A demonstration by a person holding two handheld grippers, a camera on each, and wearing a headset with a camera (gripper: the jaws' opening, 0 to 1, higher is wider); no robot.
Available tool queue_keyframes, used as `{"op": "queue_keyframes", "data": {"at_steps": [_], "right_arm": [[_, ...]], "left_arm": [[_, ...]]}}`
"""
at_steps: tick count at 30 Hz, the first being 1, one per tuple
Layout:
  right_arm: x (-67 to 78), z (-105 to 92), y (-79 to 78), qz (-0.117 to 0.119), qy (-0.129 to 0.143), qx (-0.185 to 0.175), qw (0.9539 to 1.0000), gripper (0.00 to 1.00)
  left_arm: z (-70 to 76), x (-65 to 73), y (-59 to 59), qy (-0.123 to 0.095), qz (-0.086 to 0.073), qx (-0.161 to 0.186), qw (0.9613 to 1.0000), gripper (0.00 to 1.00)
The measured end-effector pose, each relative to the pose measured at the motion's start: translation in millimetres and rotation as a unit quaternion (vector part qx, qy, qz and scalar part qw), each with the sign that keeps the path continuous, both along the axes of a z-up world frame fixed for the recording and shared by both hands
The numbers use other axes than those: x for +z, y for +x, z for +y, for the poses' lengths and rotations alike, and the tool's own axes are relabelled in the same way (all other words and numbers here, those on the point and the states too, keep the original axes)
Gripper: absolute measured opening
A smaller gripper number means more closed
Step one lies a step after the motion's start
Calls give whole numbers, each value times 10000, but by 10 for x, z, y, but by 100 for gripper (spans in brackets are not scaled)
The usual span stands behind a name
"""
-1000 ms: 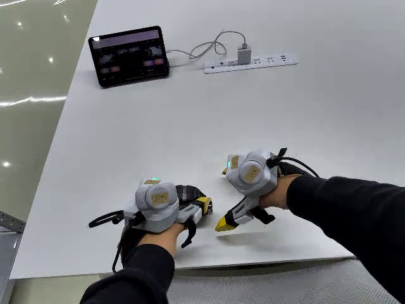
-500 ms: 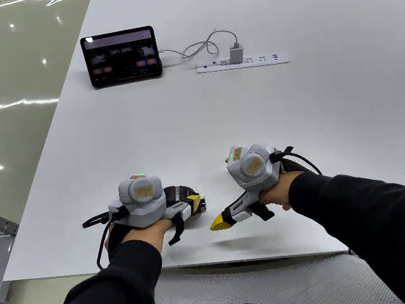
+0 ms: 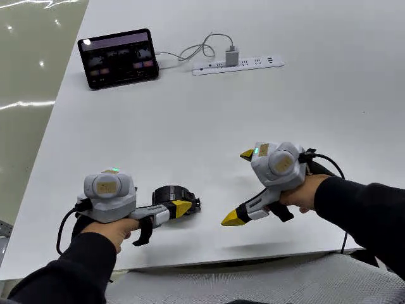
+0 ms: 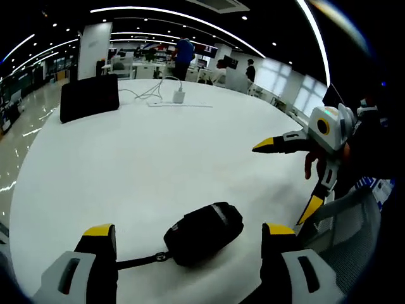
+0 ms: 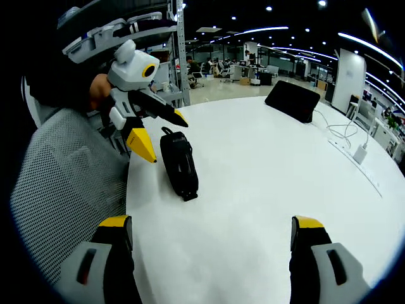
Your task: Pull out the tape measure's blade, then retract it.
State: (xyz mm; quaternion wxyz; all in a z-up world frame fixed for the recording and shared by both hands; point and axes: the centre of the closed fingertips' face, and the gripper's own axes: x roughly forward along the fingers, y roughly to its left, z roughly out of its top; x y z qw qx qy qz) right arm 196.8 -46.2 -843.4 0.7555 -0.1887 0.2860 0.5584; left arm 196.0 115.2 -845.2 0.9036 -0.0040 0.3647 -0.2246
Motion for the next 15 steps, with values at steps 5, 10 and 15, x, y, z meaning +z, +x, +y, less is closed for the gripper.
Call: {"op": "queue_keyframes", "data": {"at_steps": [5, 10, 15], "right_arm": [[74, -298, -2, -87, 109, -252, 9996, 100], [83, -623, -84, -104, 191, -491, 9986, 100], [125, -827, -203, -114, 239, -649, 9975, 100]], "left_arm": [[132, 27, -30, 147, -178, -173, 9996, 91], [236, 3, -89, 770, -355, -654, 9943, 100], [249, -60, -203, 656, -315, -989, 9924, 100]]}}
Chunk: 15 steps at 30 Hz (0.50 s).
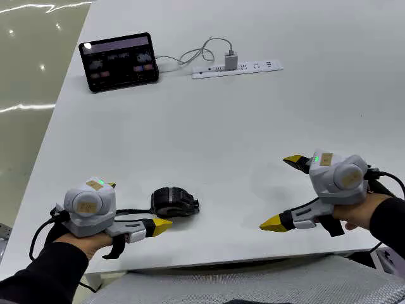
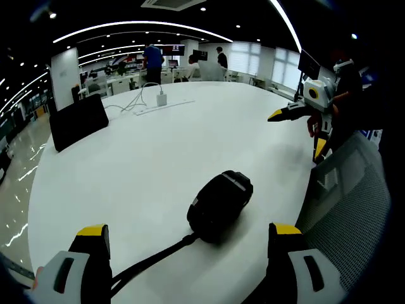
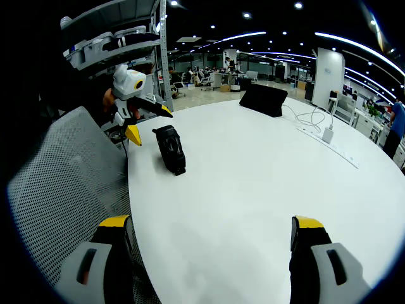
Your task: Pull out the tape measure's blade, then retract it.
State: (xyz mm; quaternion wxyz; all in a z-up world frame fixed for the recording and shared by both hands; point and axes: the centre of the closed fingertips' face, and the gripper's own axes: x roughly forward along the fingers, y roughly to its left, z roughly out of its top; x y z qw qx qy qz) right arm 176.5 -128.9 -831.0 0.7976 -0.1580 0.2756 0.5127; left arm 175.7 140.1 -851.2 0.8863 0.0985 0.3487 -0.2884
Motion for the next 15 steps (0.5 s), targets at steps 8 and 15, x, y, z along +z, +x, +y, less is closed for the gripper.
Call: {"op": "queue_keyframes", "data": {"at_steps": [8, 15], "right_arm": [[10, -304, -44, -40, 0, -180, 9998, 100], [48, -623, -53, -99, -61, -453, 9989, 100]], "left_arm": [[45, 84, -50, -363, 84, -21, 9993, 100], [114, 252, -88, -426, 36, -41, 9991, 100]]}}
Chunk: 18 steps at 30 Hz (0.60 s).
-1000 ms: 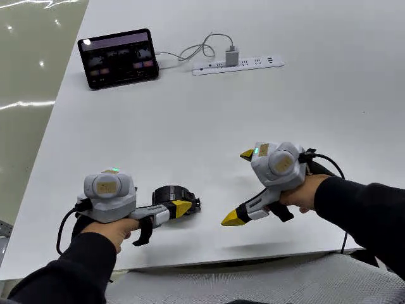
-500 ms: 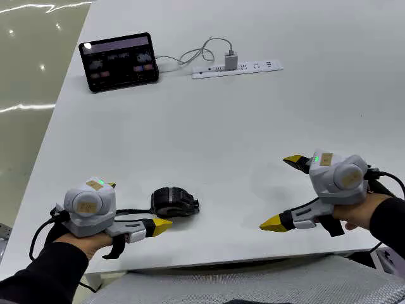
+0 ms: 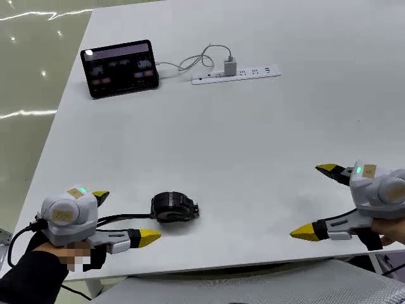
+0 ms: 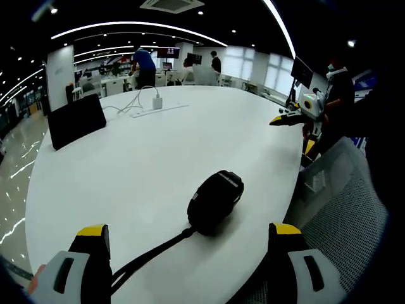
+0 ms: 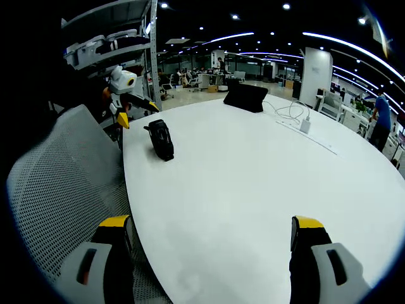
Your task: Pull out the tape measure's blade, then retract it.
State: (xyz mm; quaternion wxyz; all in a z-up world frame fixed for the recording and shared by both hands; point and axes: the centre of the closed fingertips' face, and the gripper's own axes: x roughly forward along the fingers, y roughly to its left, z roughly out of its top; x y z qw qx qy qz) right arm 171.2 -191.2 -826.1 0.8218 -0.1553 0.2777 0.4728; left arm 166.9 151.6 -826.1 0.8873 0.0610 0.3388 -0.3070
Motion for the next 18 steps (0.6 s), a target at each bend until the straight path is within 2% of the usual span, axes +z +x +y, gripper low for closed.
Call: {"op": "queue_keyframes", "data": {"at_steps": [4, 6, 8, 14, 18], "right_arm": [[11, -164, -28, -14, -42, -106, 9999, 100], [-27, -260, -36, 28, -89, -205, 9997, 100], [-48, -330, -69, 77, -112, -256, 9996, 100], [-1, -495, -126, 42, -185, -332, 9993, 100], [45, -537, -115, 45, -162, -413, 9990, 100]], "left_arm": [[38, 54, 1, 15, -13, -7, 10000, 100], [48, 62, -1, -46, 1, 5, 10000, 100], [48, 24, -45, -89, 162, 8, 9998, 99], [64, 20, -45, -62, 85, -29, 9999, 99], [89, 5, -39, -103, 149, 14, 9998, 99]]}}
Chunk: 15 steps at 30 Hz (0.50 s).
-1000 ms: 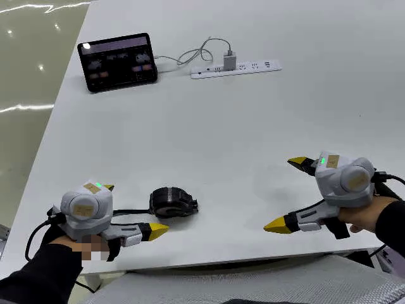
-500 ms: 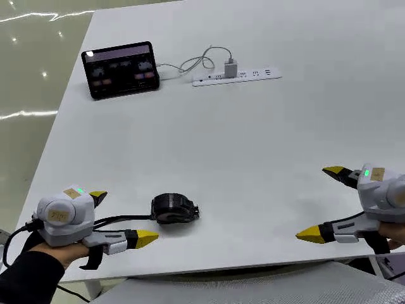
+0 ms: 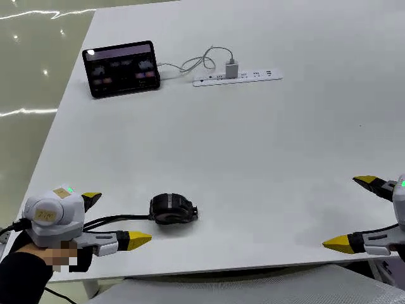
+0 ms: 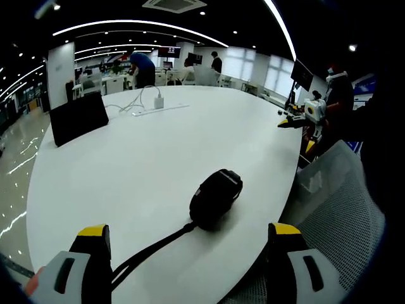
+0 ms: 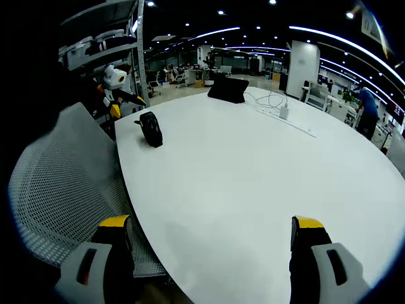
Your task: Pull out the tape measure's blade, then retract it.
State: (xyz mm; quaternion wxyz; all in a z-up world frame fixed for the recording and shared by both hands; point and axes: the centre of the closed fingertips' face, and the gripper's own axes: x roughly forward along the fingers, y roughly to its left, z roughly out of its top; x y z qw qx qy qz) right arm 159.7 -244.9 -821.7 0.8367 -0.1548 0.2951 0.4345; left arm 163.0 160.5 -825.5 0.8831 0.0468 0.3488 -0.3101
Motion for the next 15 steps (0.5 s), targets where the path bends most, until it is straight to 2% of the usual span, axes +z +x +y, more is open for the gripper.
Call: {"op": "queue_keyframes", "data": {"at_steps": [4, 6, 15], "right_arm": [[-27, -30, -3, 24, -14, -37, 10000, 100], [-31, -33, -20, 38, -15, -35, 10000, 100], [-12, -37, 7, 31, 5, -68, 10000, 100]], "left_arm": [[12, -7, 15, 10, -6, 35, 10000, 100], [-4, -6, 8, -47, 57, 25, 10000, 100], [-11, 8, 10, -13, 28, 17, 10000, 100]]}}
